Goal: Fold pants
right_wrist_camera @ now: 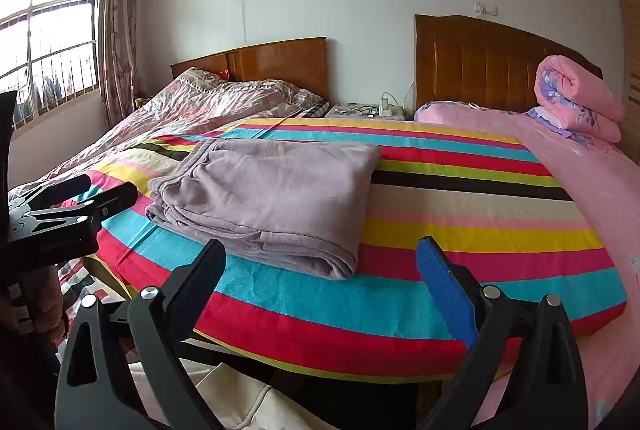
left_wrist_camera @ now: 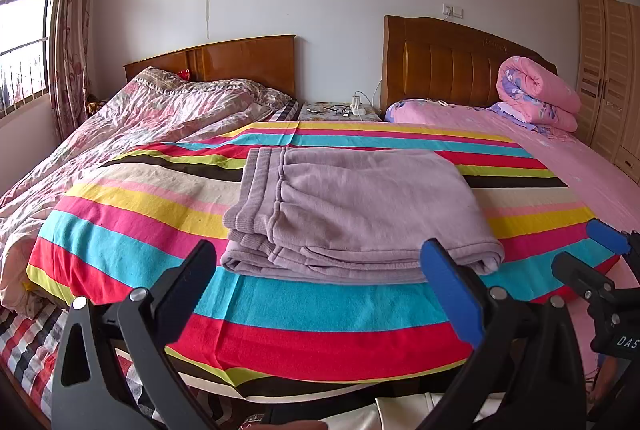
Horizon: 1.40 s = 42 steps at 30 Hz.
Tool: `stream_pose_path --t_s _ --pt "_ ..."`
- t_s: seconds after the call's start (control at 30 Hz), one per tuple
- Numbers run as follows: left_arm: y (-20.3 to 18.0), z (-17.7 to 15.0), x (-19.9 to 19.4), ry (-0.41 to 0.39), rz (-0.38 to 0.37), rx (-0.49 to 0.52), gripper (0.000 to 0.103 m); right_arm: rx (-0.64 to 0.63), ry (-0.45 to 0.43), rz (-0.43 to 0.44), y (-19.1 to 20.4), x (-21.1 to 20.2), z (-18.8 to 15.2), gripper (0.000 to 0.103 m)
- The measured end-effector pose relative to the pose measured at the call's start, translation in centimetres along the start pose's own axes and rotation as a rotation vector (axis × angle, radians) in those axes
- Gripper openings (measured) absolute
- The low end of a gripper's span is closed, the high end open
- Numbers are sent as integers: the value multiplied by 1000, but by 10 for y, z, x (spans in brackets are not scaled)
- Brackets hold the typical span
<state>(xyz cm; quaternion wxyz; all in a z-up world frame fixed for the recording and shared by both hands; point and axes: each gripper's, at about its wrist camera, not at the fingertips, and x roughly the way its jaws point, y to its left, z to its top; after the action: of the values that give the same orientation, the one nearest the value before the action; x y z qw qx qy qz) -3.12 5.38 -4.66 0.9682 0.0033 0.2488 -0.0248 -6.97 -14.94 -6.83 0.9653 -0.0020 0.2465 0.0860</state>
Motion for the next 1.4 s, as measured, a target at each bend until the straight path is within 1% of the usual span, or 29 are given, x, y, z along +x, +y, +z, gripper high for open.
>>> stream_pose_path --t_s 1.4 --pt "3 -3 1 4 0 5 102 13 14 -1 2 2 -6 93"
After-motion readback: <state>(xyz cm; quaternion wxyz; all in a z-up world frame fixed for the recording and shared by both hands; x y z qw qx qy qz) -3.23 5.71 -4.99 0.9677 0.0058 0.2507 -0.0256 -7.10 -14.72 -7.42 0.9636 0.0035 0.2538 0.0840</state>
